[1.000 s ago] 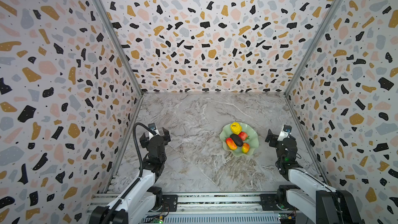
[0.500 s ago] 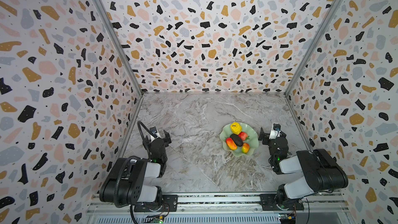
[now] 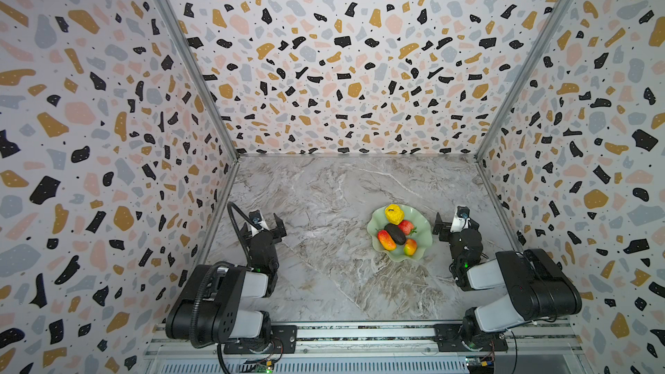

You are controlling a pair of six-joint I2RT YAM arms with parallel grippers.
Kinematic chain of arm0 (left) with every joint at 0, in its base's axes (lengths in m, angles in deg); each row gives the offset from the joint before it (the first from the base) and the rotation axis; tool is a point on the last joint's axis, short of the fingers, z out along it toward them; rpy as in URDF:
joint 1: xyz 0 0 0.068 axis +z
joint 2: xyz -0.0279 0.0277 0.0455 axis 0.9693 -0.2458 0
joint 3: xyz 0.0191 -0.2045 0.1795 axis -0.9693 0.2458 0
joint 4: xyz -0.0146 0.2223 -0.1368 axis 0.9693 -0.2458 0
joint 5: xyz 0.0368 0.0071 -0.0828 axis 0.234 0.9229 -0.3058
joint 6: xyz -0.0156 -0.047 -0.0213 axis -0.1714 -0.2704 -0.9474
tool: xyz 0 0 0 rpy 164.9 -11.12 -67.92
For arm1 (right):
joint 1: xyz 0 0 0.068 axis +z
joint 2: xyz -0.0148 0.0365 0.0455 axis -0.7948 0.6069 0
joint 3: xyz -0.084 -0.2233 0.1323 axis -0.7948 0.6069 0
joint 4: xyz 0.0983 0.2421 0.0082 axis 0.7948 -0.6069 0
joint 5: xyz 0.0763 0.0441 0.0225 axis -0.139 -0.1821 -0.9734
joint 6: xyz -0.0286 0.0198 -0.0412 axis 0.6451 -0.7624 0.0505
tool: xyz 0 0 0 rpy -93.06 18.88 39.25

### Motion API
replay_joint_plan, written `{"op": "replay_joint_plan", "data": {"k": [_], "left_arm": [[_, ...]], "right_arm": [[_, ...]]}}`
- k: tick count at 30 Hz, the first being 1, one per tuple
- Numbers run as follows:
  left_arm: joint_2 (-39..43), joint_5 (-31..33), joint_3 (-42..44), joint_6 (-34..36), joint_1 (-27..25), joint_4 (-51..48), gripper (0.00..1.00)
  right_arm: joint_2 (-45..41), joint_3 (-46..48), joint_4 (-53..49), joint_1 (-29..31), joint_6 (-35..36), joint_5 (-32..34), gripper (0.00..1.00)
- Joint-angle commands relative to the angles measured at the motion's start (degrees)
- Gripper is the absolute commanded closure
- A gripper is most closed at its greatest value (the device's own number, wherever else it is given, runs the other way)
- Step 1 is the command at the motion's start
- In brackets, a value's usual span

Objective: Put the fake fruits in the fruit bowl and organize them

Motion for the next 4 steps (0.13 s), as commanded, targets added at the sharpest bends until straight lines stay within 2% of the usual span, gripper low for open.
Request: {"op": "replay_joint_plan", "data": {"k": [1, 4], "left_arm": [[0.5, -0.4, -0.1, 0.7, 0.2, 3.4, 0.0], [0.5, -0.5, -0.1, 0.7, 0.2, 3.4, 0.0]], "right_arm": [[-0.7, -1.3, 0.3, 0.0, 0.4, -0.1, 0.01], [-0.9, -1.1, 0.6, 0.0, 0.4, -0.2, 0.01]]}}
